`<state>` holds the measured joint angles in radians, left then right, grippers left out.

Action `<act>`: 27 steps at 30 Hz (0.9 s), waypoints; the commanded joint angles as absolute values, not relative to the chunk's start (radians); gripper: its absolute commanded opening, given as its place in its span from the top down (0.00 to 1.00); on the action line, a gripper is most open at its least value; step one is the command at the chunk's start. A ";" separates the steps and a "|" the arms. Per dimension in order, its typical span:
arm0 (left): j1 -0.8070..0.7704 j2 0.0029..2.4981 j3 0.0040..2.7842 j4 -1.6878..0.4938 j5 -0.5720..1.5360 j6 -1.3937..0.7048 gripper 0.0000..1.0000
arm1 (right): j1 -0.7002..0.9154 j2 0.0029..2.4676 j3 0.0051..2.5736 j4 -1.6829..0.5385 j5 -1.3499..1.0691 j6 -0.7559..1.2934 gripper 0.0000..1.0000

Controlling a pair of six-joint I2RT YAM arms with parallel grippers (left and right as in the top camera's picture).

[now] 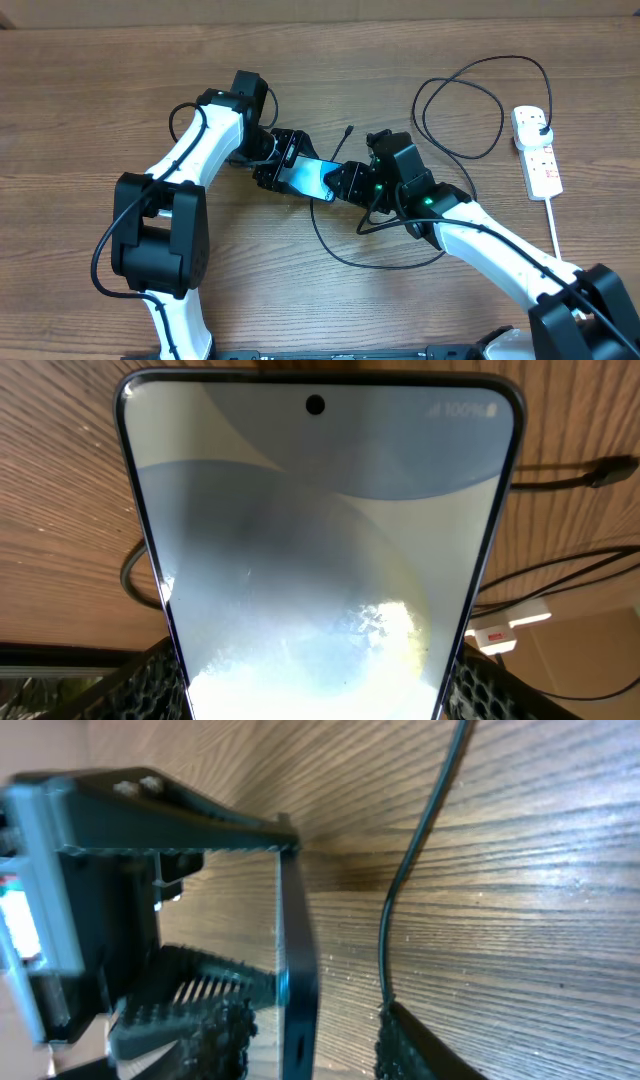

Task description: Plug charger to phone and switch on socket

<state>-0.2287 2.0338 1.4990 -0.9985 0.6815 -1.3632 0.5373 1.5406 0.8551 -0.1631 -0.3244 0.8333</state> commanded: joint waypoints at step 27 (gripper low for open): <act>-0.274 2.040 1.527 -0.971 0.823 -1.410 0.47 | 0.545 1.572 0.880 -0.109 -0.315 0.846 0.87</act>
